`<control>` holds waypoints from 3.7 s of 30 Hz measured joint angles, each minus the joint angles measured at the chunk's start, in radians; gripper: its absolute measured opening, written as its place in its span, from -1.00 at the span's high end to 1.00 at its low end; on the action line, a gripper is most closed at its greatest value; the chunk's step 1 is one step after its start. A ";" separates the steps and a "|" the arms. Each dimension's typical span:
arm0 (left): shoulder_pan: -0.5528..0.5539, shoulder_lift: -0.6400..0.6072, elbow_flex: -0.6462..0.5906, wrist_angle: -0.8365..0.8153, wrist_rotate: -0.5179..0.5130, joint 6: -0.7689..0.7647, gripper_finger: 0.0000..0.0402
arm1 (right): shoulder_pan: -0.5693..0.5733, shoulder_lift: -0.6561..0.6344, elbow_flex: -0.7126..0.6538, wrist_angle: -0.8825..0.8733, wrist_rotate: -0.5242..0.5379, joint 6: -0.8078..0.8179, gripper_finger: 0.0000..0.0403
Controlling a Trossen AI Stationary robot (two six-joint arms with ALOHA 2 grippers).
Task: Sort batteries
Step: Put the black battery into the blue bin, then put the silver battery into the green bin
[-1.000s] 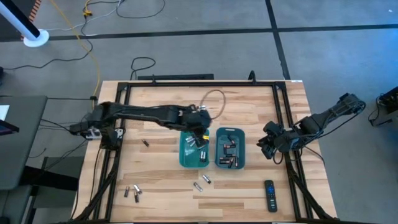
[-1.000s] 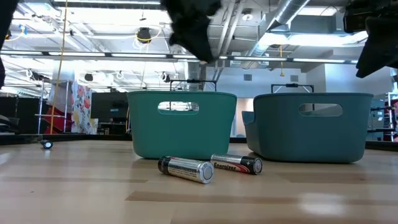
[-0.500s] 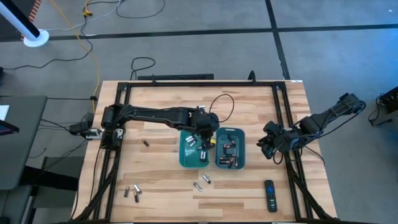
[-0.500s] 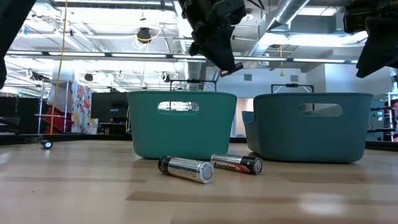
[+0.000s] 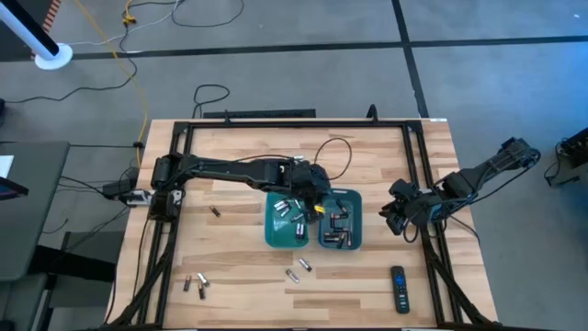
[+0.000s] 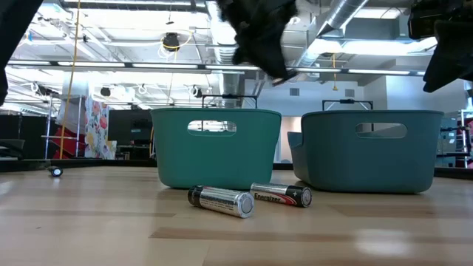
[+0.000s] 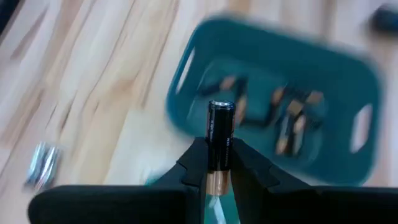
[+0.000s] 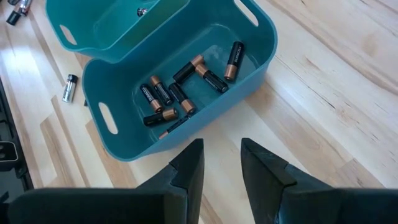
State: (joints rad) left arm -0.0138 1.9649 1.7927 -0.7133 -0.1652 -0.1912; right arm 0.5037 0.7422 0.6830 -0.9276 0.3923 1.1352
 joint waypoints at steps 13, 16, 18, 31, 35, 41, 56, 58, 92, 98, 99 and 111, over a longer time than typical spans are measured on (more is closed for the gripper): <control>-0.026 0.221 0.000 0.310 0.123 0.048 0.78 | 0.000 0.000 0.000 0.001 0.000 -0.002 0.39; -0.027 0.250 -0.001 0.306 0.134 0.029 0.75 | 0.000 0.000 0.000 0.000 0.000 -0.002 0.39; -0.026 0.261 -0.001 0.307 0.141 0.023 0.75 | 0.000 0.000 0.000 0.000 0.000 -0.002 0.39; -0.026 0.262 0.000 0.308 0.153 0.120 0.73 | 0.000 0.000 0.000 0.000 0.000 -0.010 0.39; -0.023 0.262 -0.001 0.308 0.153 0.120 0.73 | 0.000 0.000 0.000 0.000 0.000 -0.010 0.39; -0.022 0.262 -0.001 0.302 0.153 0.119 0.62 | 0.000 0.000 0.000 0.000 0.000 -0.010 0.39; 0.001 0.184 -0.001 0.249 0.153 0.110 0.41 | 0.000 0.000 0.000 0.001 0.000 -0.009 0.39; 0.008 0.144 -0.001 0.205 0.153 0.087 0.41 | 0.000 0.000 0.000 0.001 0.000 -0.009 0.39; -0.634 -0.669 -0.650 -0.452 -0.168 -1.331 0.49 | 0.000 0.000 0.000 0.001 0.000 0.119 0.39; -0.717 -0.655 -0.686 -0.447 -0.060 -0.897 0.57 | 0.000 0.000 0.000 0.009 0.000 0.157 0.39; -0.730 -0.655 -0.695 -0.448 -0.046 -0.808 0.57 | 0.000 0.000 0.000 0.011 0.000 0.158 0.39; -0.861 -0.654 -0.890 -0.303 0.021 -0.363 0.58 | 0.000 0.005 0.000 0.049 0.001 0.175 0.39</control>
State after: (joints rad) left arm -0.8750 1.3106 0.9032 -1.0158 -0.1443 -0.5537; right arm 0.5037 0.7473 0.6830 -0.8789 0.3931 1.3098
